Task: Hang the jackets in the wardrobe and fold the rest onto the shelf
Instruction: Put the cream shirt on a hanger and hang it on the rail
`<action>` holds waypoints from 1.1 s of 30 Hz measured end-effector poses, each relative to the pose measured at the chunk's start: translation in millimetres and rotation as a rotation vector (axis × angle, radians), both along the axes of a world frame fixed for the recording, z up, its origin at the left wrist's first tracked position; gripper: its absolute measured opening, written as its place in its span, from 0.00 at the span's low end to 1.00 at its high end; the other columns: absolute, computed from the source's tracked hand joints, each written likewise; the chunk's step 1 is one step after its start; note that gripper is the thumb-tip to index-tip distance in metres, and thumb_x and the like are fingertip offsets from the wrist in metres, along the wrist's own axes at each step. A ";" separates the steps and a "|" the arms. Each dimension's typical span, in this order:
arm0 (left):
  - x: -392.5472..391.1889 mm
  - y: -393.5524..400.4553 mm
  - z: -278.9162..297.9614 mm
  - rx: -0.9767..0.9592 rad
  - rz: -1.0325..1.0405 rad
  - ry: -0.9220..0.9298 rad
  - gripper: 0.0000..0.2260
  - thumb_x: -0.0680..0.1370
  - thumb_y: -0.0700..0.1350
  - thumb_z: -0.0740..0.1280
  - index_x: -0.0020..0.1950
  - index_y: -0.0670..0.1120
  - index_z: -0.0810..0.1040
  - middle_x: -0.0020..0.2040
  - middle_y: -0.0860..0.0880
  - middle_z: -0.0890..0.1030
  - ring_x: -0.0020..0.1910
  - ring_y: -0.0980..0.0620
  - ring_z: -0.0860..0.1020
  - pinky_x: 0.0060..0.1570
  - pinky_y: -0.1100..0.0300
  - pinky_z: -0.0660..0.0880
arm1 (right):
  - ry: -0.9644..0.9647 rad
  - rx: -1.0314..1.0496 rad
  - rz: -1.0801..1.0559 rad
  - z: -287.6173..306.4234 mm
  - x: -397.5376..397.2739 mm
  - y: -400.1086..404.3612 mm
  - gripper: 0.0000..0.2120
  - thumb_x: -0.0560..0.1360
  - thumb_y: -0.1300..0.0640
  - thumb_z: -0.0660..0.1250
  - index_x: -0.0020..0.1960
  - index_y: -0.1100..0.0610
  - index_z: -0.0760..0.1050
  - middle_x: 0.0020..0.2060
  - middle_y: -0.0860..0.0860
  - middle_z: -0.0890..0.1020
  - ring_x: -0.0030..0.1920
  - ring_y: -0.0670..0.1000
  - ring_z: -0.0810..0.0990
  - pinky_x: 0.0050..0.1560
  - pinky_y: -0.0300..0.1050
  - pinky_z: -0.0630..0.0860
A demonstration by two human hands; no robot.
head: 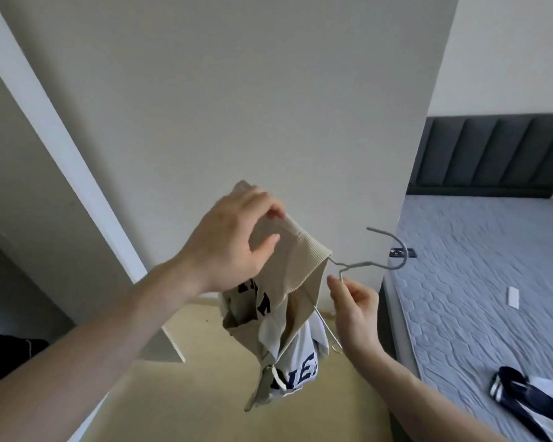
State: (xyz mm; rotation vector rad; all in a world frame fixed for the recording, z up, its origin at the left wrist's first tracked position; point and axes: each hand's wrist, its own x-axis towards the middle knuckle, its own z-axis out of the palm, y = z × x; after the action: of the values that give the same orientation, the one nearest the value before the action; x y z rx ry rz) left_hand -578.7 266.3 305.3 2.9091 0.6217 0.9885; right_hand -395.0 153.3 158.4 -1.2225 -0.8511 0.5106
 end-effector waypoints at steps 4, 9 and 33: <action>18.8 37.2 22.3 0.168 0.030 0.321 0.20 0.80 0.62 0.63 0.69 0.55 0.74 0.64 0.54 0.74 0.66 0.51 0.71 0.74 0.52 0.59 | 0.043 0.011 0.020 7.9 -2.0 -1.2 0.25 0.74 0.47 0.68 0.29 0.56 0.57 0.26 0.52 0.57 0.30 0.51 0.54 0.31 0.46 0.53; 44.3 63.2 30.1 0.322 -0.047 0.368 0.17 0.80 0.61 0.63 0.60 0.52 0.81 0.57 0.49 0.76 0.56 0.47 0.73 0.67 0.49 0.66 | 0.004 -0.007 0.023 5.6 9.7 -8.7 0.26 0.71 0.46 0.69 0.29 0.58 0.56 0.27 0.52 0.56 0.32 0.57 0.53 0.32 0.50 0.52; 26.1 66.0 29.1 0.247 0.098 0.046 0.11 0.81 0.54 0.63 0.41 0.50 0.75 0.30 0.56 0.68 0.31 0.52 0.66 0.31 0.59 0.63 | -0.314 -0.564 0.255 -96.7 24.8 -5.7 0.10 0.75 0.41 0.70 0.43 0.47 0.81 0.37 0.37 0.84 0.37 0.38 0.80 0.37 0.34 0.74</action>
State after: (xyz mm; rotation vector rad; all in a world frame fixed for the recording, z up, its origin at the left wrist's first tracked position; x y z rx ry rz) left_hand -552.6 332.3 334.4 3.1506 0.6965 1.0848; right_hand -370.2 147.6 61.6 -1.7513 -1.1853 0.8140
